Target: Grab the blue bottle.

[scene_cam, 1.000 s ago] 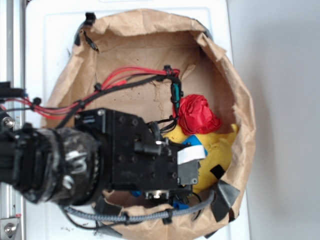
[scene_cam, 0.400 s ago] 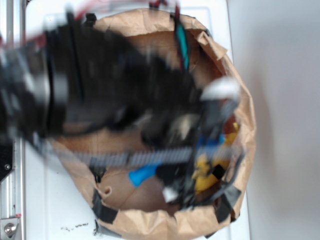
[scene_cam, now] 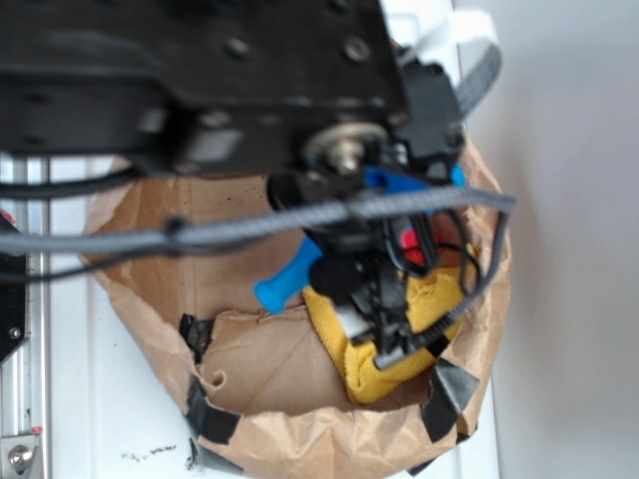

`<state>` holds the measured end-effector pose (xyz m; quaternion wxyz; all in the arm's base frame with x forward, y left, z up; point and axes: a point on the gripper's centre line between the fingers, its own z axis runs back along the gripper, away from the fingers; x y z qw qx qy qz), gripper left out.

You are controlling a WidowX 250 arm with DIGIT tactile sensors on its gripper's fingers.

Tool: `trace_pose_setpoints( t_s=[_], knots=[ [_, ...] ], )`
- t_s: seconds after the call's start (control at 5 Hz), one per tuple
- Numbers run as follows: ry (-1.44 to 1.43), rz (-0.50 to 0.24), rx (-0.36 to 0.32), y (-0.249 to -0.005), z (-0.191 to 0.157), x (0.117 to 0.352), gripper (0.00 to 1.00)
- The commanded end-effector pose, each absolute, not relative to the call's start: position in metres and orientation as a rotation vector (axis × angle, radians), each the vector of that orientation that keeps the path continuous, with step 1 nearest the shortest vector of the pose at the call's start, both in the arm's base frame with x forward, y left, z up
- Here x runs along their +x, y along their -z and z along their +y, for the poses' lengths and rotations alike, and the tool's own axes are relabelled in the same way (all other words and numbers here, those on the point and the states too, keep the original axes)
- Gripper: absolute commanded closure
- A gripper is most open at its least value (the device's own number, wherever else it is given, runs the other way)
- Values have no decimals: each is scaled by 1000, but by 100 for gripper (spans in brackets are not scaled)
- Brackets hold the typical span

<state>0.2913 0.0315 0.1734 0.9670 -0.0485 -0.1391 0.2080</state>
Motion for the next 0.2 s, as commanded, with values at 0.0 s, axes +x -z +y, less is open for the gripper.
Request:
trace_pose_setpoints(
  t_s=[0.0],
  knots=[
    [-432, -446, -47, -220, 54, 260, 100]
  ],
)
